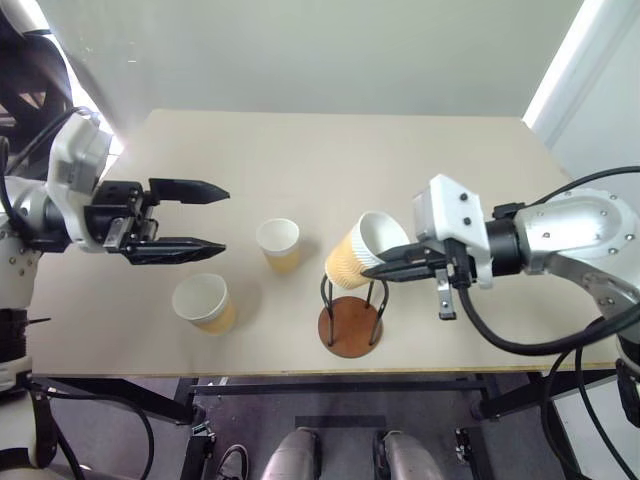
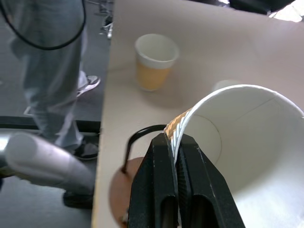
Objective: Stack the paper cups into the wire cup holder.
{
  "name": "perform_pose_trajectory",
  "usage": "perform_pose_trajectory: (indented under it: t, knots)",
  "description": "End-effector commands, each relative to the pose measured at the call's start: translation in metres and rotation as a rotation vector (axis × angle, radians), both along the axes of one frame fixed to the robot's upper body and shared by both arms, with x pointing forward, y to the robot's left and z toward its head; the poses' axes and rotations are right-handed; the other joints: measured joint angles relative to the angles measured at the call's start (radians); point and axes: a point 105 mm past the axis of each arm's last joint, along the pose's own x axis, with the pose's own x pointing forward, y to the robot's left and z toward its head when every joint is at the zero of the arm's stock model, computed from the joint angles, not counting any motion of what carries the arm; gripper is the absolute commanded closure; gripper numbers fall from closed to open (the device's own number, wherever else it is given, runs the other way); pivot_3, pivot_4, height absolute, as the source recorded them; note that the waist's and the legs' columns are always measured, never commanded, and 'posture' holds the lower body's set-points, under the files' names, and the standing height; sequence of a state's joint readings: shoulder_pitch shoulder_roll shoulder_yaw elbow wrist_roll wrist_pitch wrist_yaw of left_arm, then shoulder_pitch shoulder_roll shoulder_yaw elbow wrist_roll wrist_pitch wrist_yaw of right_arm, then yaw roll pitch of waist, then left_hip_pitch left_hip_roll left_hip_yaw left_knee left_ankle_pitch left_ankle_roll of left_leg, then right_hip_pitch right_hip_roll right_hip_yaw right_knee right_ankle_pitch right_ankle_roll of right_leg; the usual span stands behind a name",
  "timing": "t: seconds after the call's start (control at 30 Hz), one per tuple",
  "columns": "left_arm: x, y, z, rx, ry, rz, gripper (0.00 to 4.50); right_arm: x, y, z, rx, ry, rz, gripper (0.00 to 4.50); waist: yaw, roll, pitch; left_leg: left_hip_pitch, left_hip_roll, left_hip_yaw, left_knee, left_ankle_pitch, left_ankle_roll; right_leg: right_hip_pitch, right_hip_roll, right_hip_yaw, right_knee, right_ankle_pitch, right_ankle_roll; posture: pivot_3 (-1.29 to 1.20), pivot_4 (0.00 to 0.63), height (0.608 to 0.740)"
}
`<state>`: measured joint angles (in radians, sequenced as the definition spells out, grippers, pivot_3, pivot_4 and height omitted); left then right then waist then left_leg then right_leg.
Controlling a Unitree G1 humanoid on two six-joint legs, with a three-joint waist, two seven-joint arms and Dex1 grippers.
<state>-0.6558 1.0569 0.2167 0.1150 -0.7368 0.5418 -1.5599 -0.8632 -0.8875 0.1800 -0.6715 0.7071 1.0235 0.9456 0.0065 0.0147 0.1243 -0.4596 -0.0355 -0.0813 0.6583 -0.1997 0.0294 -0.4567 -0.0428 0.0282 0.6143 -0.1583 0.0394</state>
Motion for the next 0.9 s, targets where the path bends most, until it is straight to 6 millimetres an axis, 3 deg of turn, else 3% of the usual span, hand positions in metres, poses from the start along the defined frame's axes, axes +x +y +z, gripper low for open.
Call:
perform_pose_trajectory:
  t: [0.03,0.53,0.9]
  knots:
    - [-0.006,0.001,0.01,0.022,-0.05,0.0,0.0,-0.004,0.001,-0.003,-0.011,-0.007,0.016,4.48,0.0,0.0,0.0,0.0,0.0,0.0,0.0,0.0,0.0,0.0,0.0,0.0,0.0,0.0,0.0,0.0,0.15,0.74]
    - [-0.006,-0.001,0.01,0.032,-0.051,-0.005,0.0,0.0,0.0,-0.025,-0.054,0.032,0.004,4.48,0.0,0.0,0.0,0.001,0.0,0.0,0.002,-0.001,-0.006,-0.001,0.0,0.0,0.005,0.001,-0.002,0.0,0.15,0.74]
    - [-0.005,-0.001,0.01,0.036,-0.055,-0.002,0.0,0.003,0.004,-0.027,-0.056,-0.014,0.012,4.48,0.0,0.0,0.0,0.001,0.0,0.0,0.002,-0.001,-0.006,-0.001,0.0,0.0,0.005,0.001,-0.002,0.0,0.15,0.74]
